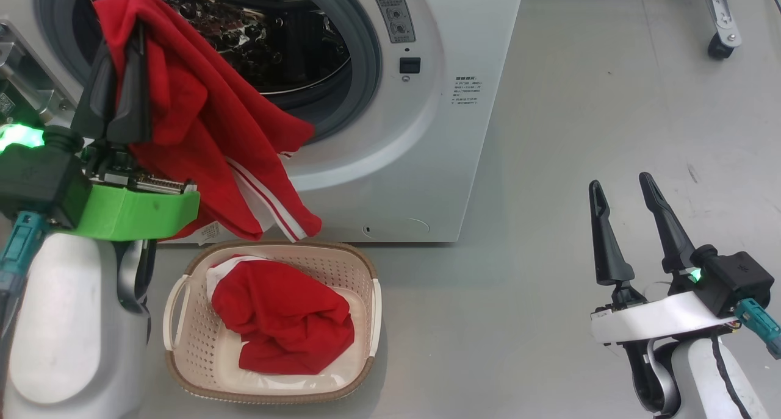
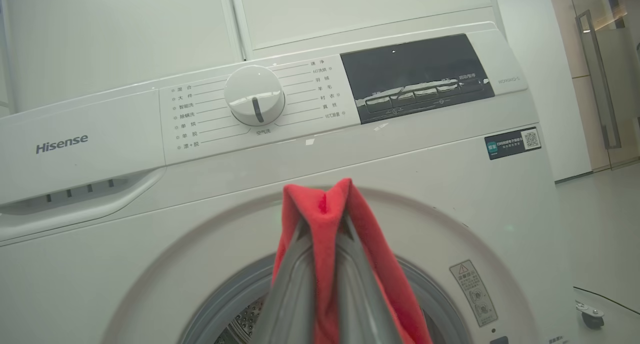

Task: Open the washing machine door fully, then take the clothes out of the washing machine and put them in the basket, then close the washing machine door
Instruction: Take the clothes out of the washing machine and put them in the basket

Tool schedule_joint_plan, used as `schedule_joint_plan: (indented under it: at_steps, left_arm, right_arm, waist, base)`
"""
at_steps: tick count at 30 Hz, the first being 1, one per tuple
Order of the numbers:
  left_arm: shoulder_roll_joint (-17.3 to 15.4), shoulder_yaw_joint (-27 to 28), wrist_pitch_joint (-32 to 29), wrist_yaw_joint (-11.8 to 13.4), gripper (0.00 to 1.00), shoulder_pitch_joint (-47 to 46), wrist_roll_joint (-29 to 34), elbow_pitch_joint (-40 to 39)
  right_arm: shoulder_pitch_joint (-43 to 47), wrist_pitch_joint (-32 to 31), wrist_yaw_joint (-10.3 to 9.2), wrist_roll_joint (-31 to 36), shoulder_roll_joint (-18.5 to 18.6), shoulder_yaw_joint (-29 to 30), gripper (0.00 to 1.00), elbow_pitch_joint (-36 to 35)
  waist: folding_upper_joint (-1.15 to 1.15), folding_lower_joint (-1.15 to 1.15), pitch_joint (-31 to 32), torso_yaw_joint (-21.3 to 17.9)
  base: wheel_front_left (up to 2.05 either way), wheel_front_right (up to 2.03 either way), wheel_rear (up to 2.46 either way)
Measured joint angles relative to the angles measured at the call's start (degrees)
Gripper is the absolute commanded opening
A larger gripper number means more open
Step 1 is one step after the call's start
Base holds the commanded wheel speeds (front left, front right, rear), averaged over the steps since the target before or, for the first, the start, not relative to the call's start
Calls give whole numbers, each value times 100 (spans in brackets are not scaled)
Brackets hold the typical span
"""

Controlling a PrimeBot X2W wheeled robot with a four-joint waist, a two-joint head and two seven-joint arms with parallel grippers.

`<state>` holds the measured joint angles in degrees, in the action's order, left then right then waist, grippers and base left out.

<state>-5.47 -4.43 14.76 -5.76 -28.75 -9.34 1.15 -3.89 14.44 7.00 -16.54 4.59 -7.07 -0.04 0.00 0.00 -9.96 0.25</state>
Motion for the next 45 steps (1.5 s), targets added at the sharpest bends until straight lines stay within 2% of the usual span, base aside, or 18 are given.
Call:
schedule_joint_plan:
  at_steps: [7,14,23,38,45]
  left_arm:
    - [1,3,1,1,0,235,47,-207]
    - [1,-253,-100,-8,0,1033,16,583]
    - [-68,-338,-460,-16,0,1379,-87,1263]
    - [-35,-886,-758,-112,0,1396,-176,2106]
    - [-33,-892,-953,-114,0,1078,-250,2591]
  right_arm:
    - [0,0,0,0,0,5,100,1]
    - [1,0,0,0,-1,-42,100,-1]
    - [-5,0,0,0,2,-148,100,-43]
    - [-141,0,0,1,31,-234,100,-147]
    - [-299,0,0,15,63,-266,100,-203]
  waist:
    - [0,0,-2,15]
    - [0,0,-10,37]
    - [0,0,-198,-26]
    - [0,0,-696,-308]
    - [0,0,-1005,-438]
  base:
    - [0,0,0]
    - [0,0,0]
    - [0,0,0]
    - [0,0,0]
    - [0,0,0]
